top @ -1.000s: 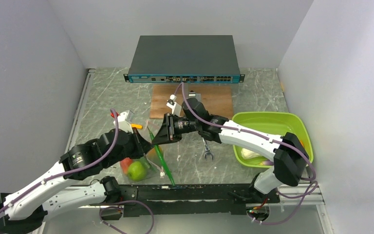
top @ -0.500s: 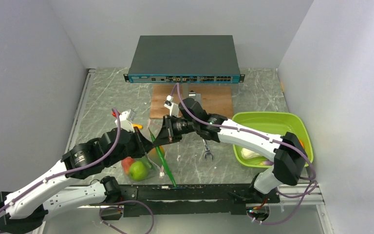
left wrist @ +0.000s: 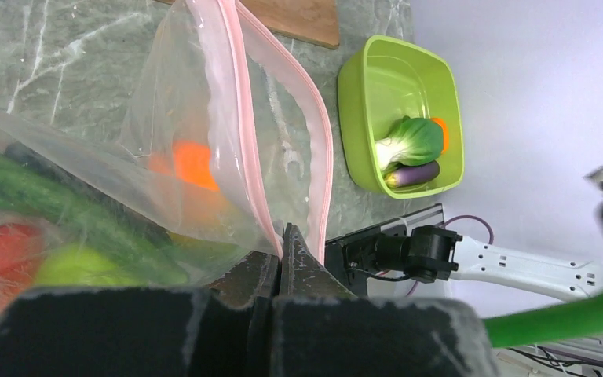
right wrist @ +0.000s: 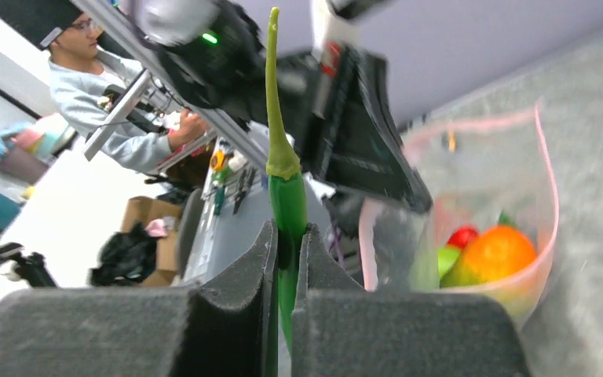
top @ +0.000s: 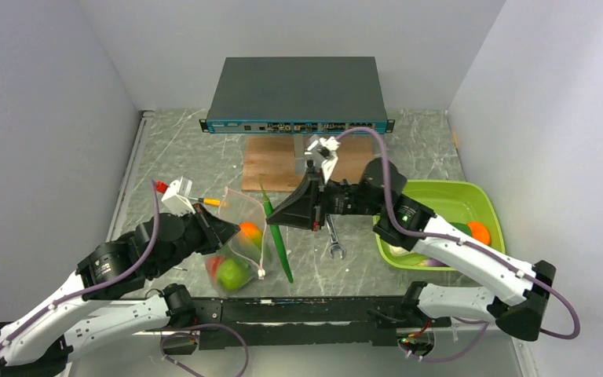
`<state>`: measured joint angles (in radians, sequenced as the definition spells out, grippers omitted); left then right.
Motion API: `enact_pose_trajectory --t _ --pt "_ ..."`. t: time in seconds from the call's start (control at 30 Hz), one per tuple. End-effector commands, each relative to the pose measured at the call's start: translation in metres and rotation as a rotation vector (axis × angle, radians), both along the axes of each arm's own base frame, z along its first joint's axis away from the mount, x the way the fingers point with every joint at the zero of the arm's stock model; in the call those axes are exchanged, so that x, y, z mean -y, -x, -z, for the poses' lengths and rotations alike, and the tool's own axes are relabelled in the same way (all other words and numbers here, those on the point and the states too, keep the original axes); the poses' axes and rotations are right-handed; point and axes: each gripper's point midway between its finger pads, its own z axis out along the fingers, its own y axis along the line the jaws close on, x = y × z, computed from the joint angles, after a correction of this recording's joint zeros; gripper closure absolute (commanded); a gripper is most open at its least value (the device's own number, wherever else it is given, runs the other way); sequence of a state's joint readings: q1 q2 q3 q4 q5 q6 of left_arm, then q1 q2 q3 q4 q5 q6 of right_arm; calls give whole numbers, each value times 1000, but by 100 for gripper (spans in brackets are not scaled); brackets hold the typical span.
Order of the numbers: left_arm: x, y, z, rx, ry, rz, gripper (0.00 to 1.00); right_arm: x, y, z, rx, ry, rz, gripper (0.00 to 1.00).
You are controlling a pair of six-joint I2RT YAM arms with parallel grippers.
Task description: Place the food in the zip-top bag and seal the zipper
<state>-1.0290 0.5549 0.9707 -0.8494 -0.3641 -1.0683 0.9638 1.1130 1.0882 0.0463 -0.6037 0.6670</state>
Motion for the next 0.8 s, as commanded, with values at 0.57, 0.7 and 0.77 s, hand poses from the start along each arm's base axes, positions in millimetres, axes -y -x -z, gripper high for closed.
enact_pose_trajectory --t 0.57,0.7,0.77 --pt "9 2 -62 89 180 31 100 -30 -97 -66 565 -641 447 100" --pt "5 4 -65 94 192 25 100 -36 -94 -50 566 -640 413 73" --pt "3 4 -63 94 195 19 100 -40 -94 -38 550 -605 400 54"
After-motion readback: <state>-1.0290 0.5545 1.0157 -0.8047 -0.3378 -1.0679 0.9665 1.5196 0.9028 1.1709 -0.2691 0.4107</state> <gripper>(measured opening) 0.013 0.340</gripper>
